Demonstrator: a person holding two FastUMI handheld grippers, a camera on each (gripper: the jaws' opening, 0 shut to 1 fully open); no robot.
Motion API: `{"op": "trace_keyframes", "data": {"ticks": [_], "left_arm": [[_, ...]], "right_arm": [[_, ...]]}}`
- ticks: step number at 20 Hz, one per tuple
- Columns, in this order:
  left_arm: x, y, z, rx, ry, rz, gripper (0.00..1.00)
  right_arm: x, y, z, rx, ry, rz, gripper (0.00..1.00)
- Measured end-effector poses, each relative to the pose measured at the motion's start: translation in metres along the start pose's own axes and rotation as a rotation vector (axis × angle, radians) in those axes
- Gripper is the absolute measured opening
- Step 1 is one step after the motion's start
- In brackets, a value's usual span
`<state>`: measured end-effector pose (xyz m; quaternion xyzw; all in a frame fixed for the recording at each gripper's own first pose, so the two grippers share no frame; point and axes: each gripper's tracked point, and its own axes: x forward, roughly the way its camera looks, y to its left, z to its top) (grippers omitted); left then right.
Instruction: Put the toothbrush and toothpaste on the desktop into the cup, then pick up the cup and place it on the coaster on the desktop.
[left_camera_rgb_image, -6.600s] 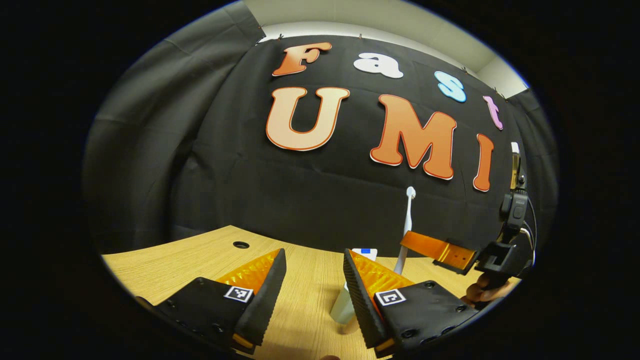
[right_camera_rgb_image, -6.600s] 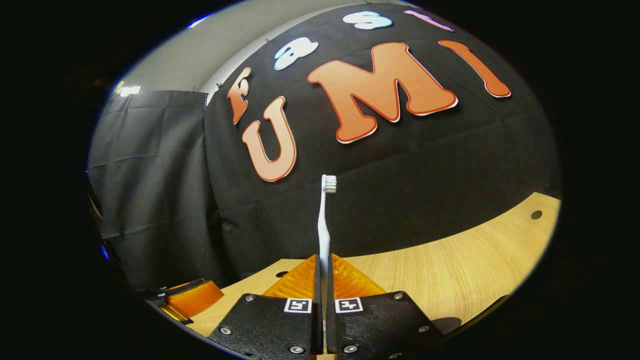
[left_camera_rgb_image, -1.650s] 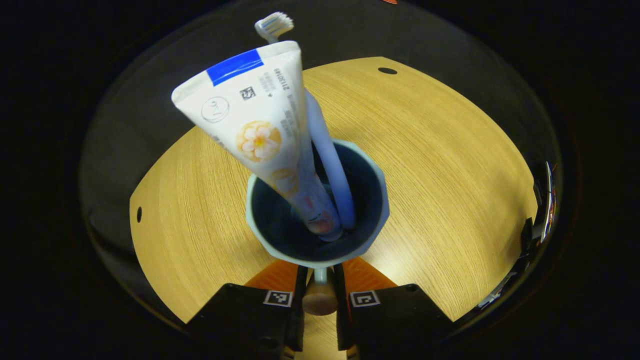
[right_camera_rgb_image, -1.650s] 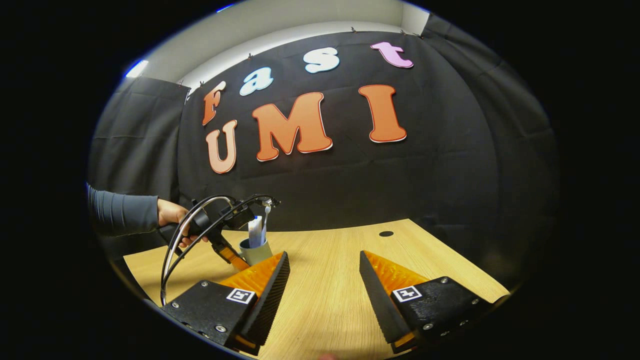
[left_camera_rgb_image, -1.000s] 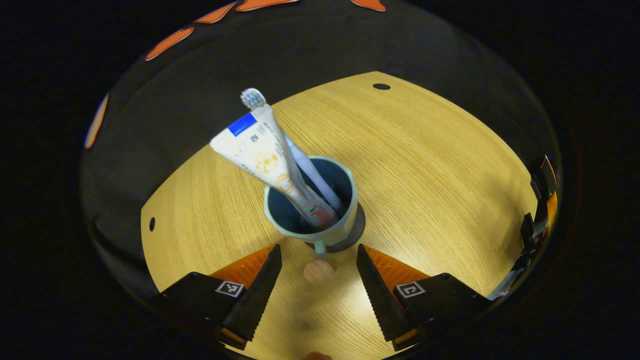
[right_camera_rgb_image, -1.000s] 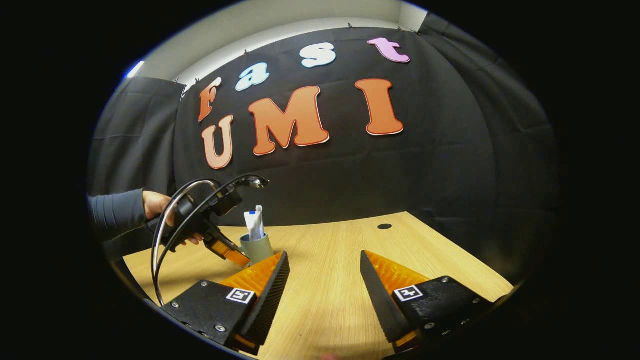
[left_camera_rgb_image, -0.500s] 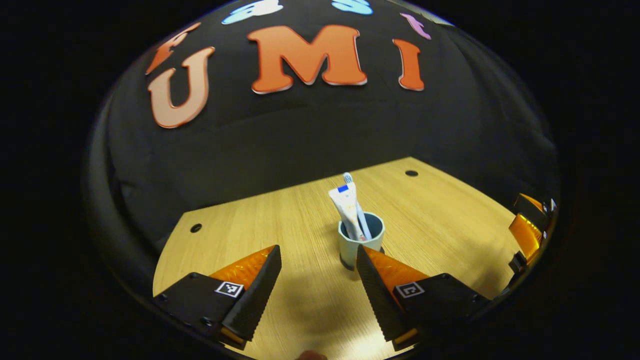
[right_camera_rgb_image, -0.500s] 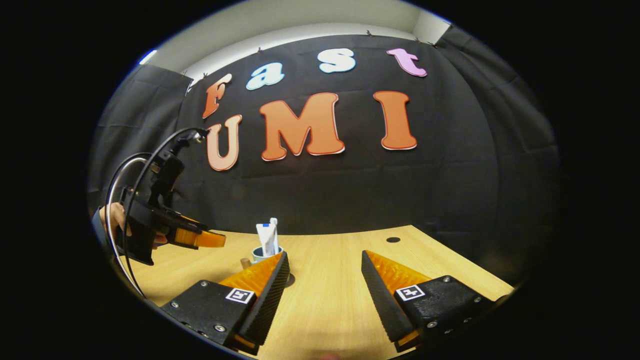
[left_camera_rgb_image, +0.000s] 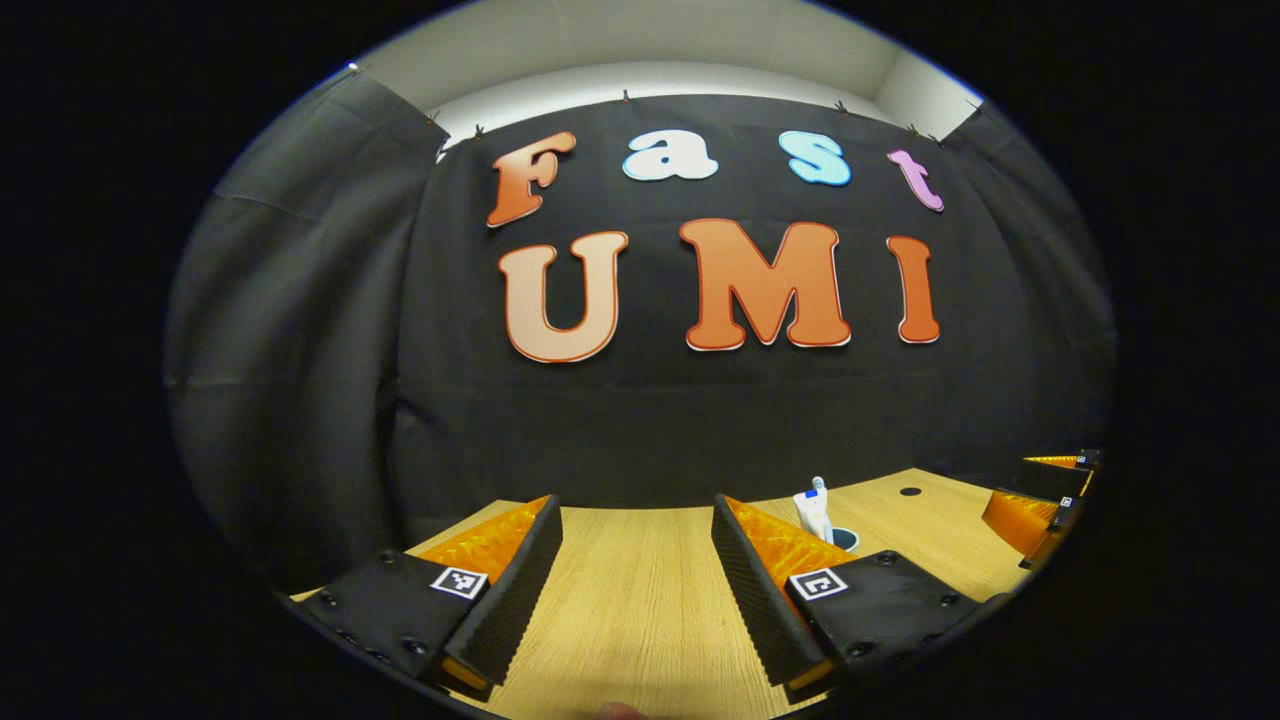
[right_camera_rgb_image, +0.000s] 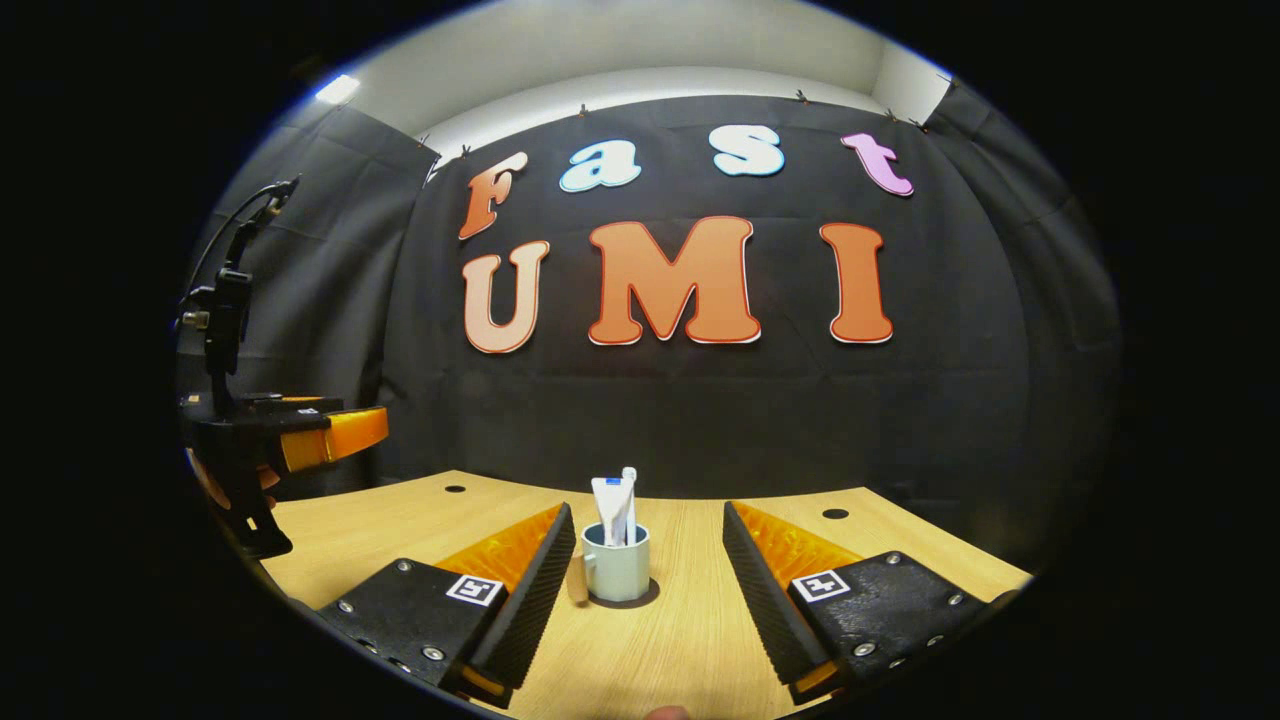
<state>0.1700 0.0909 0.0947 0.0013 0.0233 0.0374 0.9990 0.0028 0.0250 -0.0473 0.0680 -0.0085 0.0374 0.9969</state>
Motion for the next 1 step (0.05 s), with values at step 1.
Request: {"op": "trace_keyframes", "data": {"ticks": [1], "left_arm": [[-0.0055,0.0077,-0.0020,-0.012,-0.013,0.014,0.95]], "right_arm": [[-0.0006,0.0019,0.0004,0.000,-0.009,0.001,0.90]]}}
